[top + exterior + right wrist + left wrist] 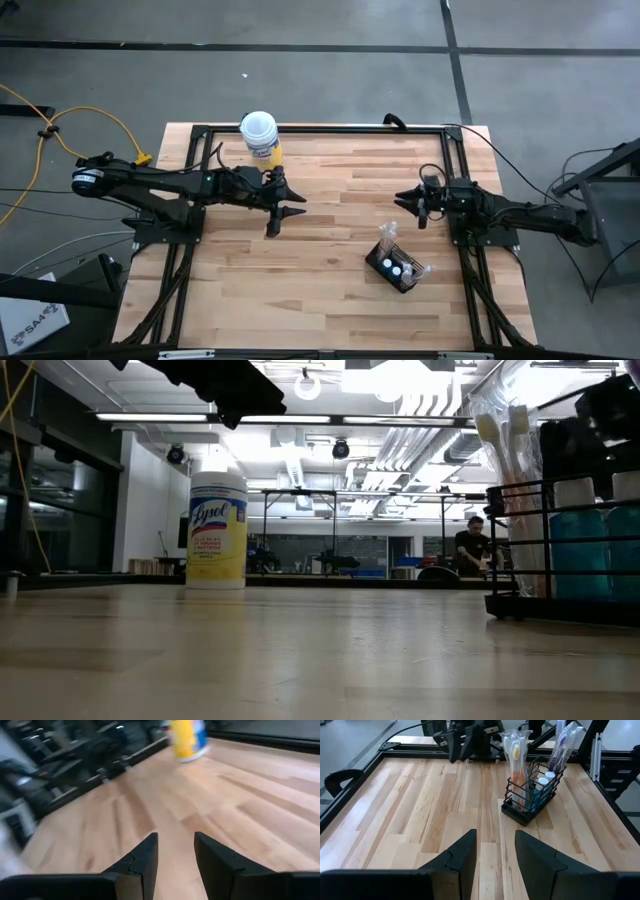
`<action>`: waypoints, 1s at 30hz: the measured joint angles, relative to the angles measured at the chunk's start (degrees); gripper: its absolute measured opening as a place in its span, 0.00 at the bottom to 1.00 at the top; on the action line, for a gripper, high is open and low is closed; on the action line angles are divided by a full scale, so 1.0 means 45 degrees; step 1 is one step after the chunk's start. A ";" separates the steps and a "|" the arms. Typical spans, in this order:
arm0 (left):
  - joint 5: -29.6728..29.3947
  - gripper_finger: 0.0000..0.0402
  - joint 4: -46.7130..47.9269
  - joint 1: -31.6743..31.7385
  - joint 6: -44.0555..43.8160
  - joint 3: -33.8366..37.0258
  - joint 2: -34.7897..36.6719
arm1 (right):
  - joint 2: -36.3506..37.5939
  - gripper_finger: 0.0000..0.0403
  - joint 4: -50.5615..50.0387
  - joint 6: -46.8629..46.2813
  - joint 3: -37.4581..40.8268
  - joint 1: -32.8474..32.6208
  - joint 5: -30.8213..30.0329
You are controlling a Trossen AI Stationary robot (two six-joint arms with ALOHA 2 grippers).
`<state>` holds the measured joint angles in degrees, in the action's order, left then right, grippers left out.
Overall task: Pick & Place toothbrushing station
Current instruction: Return to Home Position
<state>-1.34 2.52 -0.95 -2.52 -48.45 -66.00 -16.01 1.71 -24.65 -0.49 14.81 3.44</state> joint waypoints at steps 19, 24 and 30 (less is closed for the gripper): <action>0.0004 0.32 0.0010 -0.0005 -0.0209 0.0000 0.0000 | -0.0092 0.30 -0.0217 -0.0044 0.0010 -0.0019 -0.0669; 0.0004 0.32 0.0010 -0.0005 -0.0209 0.0000 0.0000 | -0.0092 0.30 -0.0226 -0.0093 0.0010 -0.0019 -0.0674; 0.0004 0.32 0.0010 -0.0005 -0.0209 0.0000 0.0000 | -0.0092 0.30 -0.0231 -0.0110 0.0015 -0.0019 -0.0674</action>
<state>-1.32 2.57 -0.97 -3.46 -48.45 -66.00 -16.43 0.67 -25.15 -0.43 14.72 0.40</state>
